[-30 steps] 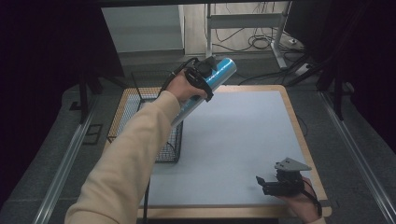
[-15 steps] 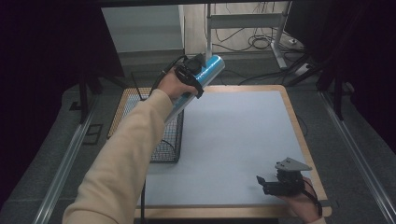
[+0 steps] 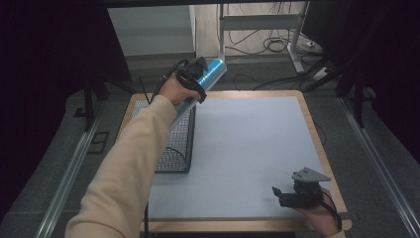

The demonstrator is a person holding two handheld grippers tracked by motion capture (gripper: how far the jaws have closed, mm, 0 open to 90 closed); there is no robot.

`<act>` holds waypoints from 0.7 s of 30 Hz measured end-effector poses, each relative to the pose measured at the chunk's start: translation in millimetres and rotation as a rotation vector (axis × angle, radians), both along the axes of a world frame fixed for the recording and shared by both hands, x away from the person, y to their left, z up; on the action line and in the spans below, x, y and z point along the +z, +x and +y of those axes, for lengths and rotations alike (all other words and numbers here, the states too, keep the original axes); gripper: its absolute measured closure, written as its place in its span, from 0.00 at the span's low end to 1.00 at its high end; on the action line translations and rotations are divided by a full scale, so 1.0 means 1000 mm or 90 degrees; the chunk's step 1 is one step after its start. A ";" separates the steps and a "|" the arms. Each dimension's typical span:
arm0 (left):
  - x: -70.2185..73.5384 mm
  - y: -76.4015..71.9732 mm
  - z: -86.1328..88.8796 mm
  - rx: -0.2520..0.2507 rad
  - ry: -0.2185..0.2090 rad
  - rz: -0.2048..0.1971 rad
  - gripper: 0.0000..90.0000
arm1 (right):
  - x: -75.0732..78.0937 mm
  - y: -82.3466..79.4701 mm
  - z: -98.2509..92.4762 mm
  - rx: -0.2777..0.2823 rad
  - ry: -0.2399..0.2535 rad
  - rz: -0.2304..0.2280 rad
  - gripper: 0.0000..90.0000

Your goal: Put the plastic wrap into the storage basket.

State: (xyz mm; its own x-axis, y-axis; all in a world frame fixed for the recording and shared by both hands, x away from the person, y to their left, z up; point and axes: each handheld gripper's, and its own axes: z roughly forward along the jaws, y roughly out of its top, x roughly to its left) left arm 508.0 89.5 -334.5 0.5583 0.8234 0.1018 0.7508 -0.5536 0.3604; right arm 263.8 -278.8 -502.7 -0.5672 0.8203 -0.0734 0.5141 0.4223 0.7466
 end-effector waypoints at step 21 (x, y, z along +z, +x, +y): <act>-0.044 0.017 0.037 0.047 0.012 0.026 0.35 | -0.001 0.000 0.001 -0.003 -0.001 0.003 0.09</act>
State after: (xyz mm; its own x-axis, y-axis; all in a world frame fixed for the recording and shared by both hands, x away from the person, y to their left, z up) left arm 524.9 126.6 -378.1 0.5000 0.8608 0.0953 0.8039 -0.5023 0.3187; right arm 263.9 -277.7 -503.7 -0.5640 0.8226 -0.0720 0.5194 0.4212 0.7435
